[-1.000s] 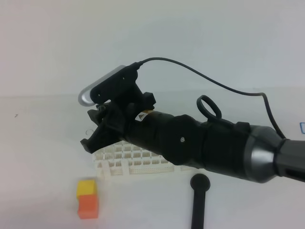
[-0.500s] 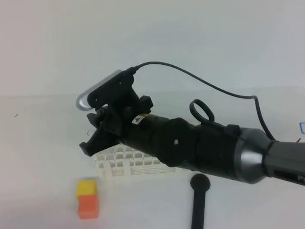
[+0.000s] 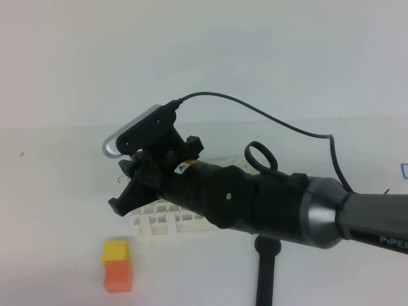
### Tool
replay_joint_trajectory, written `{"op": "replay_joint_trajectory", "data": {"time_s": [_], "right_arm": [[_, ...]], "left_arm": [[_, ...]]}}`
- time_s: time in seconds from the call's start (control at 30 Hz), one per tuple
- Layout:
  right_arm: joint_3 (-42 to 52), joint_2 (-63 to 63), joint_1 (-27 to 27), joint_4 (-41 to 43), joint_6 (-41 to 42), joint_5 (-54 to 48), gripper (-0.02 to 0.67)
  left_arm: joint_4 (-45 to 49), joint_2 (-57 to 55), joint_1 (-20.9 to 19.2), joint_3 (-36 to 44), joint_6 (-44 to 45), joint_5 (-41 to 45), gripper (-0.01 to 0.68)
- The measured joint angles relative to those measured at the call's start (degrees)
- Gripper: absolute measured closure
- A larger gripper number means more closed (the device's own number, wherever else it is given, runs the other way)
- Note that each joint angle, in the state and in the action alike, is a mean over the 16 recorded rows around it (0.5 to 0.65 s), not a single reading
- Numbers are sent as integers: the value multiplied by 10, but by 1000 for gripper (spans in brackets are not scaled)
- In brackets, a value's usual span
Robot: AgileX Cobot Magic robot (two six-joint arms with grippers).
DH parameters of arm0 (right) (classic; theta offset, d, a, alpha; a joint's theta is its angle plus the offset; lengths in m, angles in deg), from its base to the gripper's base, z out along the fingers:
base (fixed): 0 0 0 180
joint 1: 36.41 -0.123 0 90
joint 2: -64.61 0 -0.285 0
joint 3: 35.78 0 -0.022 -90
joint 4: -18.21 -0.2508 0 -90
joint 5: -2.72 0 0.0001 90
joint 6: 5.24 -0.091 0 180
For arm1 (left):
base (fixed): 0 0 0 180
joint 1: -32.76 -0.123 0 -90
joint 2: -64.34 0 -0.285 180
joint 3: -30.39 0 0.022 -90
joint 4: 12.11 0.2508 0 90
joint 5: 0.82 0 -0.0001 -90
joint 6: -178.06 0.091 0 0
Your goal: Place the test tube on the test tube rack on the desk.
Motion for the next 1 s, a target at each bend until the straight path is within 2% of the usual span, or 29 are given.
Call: {"op": "replay_joint_trajectory", "data": {"time_s": [1.0], "right_arm": [[-1, 24, 0, -23, 3, 8, 530]], "left_arm": [[1, 0, 0, -12, 0, -1, 674]]}}
